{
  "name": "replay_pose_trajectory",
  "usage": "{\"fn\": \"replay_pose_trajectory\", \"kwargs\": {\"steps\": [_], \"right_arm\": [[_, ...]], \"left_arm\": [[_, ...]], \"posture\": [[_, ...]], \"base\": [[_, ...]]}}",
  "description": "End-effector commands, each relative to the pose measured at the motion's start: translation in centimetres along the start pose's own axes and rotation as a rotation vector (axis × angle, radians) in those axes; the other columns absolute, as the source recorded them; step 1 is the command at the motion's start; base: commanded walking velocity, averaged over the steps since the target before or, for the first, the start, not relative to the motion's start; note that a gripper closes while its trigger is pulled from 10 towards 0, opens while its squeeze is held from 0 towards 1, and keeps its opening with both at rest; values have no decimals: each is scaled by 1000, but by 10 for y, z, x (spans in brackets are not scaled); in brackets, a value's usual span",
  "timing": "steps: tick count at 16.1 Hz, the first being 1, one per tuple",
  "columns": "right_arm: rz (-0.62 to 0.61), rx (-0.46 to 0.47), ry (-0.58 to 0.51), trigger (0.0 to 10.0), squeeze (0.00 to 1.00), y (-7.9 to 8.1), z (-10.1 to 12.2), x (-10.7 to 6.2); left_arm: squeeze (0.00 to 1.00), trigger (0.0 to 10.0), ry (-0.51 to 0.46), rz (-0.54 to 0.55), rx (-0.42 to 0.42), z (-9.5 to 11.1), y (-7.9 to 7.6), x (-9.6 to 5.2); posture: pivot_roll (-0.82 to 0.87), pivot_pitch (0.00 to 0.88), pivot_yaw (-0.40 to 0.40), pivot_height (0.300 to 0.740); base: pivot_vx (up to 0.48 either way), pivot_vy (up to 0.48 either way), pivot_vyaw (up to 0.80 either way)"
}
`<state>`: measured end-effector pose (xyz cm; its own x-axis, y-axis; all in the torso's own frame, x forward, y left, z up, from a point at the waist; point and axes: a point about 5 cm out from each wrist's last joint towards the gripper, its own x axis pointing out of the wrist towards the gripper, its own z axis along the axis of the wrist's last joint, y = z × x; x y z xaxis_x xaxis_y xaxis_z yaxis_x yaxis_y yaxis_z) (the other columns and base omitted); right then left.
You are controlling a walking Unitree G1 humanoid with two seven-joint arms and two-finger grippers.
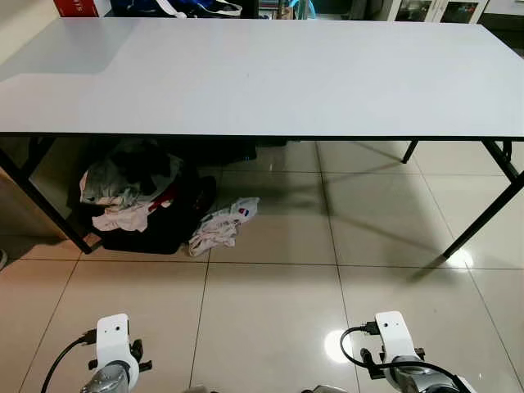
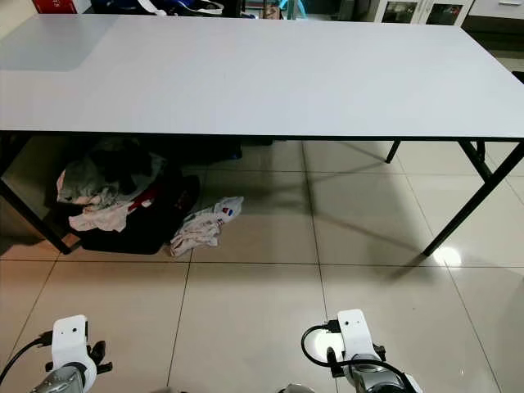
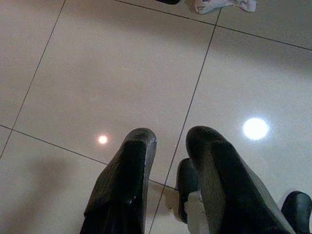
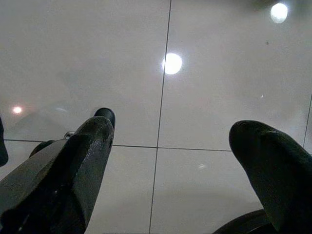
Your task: Setting the table
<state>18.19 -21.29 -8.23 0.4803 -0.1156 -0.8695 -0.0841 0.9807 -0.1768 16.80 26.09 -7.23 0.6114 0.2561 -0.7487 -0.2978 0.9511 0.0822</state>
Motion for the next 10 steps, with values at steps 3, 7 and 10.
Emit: {"fn": "replay_pose_trajectory", "kwargs": {"steps": [3, 7, 10], "right_arm": [[2, -2, 3, 10000, 0, 0, 2, 0], [5, 2, 5, 10000, 0, 2, 1, 0], [7, 3, 6, 10000, 0, 2, 0, 0]], "left_arm": [[0, 0, -24, 9, -4, 7, 3, 1], [1000, 10000, -23, 7, -26, 8, 2, 2], [1000, 10000, -23, 7, -28, 8, 2, 2]], "posture": [[-99, 65, -2, 740], [-99, 65, 1, 740], [-98, 65, 1, 740]], "base": [[0, 0, 0], [0, 0, 0], [0, 0, 0]]}}
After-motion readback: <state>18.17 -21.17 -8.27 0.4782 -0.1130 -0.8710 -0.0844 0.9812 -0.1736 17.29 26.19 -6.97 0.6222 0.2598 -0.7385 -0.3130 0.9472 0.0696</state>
